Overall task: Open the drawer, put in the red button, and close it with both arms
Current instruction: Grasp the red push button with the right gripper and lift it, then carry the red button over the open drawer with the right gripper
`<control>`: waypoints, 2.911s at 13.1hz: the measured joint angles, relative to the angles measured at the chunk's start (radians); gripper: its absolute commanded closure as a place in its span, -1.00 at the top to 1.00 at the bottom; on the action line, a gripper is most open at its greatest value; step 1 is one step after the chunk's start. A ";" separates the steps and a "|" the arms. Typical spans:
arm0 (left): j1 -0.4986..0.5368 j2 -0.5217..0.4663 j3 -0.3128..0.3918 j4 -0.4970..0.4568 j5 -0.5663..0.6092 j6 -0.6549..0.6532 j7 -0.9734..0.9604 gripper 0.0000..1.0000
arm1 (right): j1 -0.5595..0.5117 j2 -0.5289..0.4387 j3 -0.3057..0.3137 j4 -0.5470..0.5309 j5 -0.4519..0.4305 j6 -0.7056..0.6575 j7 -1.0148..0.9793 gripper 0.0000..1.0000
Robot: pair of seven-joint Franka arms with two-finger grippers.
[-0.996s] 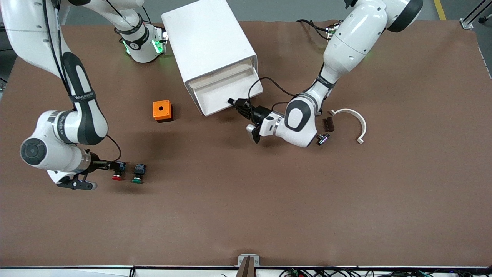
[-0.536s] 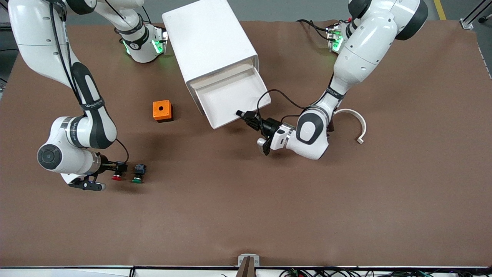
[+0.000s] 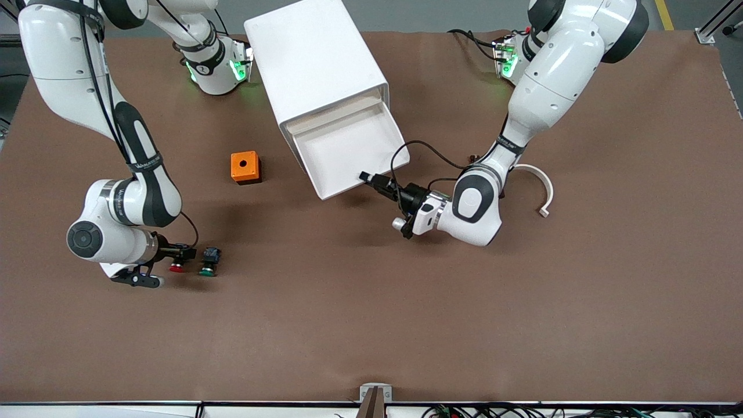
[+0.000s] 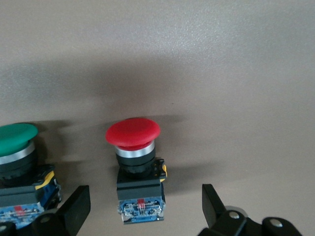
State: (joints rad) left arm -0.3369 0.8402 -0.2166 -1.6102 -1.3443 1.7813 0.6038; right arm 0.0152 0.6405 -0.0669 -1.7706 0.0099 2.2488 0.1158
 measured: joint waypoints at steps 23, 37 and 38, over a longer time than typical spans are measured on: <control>0.163 -0.204 -0.008 0.302 1.323 -0.109 -0.648 1.00 | 0.117 -0.280 0.011 0.067 0.002 -0.505 0.283 -0.46; 0.138 -0.216 -0.001 0.299 1.412 -0.043 -0.697 1.00 | 0.642 -0.365 0.021 0.124 0.276 -0.501 1.385 -0.51; 0.135 -0.216 -0.001 0.299 1.412 -0.040 -0.710 1.00 | 0.663 -0.362 0.021 0.122 0.280 -0.469 1.429 -0.51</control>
State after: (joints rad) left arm -0.2021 0.6242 -0.2174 -1.3117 0.0679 1.7411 -0.1060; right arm 0.6780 0.2790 -0.0461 -1.6490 0.2901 1.7801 1.5447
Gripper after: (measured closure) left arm 0.000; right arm 0.595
